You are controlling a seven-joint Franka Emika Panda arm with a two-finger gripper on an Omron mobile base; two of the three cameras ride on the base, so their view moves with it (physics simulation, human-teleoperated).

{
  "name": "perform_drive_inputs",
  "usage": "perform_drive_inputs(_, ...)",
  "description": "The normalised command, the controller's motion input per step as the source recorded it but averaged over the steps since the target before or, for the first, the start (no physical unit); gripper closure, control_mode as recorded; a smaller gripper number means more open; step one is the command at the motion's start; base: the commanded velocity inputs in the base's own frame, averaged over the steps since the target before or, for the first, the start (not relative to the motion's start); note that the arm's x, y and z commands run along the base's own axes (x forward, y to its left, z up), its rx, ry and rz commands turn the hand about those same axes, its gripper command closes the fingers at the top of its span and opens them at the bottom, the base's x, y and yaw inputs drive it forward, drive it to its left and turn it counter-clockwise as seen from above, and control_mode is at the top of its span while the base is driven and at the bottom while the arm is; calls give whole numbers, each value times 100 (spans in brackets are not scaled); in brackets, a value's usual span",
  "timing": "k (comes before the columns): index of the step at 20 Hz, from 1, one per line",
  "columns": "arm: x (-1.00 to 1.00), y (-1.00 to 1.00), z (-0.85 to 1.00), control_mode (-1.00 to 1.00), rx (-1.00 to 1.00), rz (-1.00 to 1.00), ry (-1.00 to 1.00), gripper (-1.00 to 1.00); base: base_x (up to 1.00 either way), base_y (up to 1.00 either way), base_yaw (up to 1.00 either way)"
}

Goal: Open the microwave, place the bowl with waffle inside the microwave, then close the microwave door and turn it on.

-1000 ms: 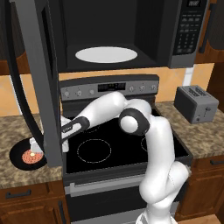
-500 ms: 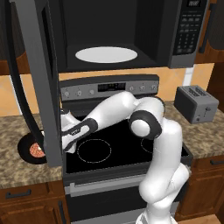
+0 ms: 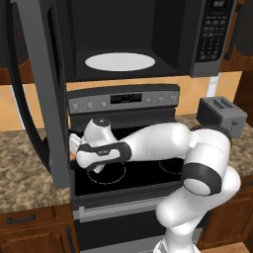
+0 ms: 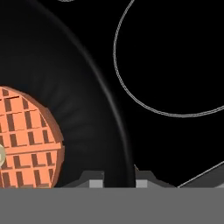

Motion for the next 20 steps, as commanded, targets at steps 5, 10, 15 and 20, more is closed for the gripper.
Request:
perform_drive_inputs(5,-18,-93,100,-100,1,-35,18,100,0,0,0)
perform_drive_inputs(10,-42,-100,100,-100,0,-29,23,100,0,0,0)
perform_drive_inputs(15,-64,-100,76,-100,-4,-29,23,100,0,0,0)
perform_drive_inputs(20,-89,-92,54,-100,-7,-24,13,100,0,0,0)
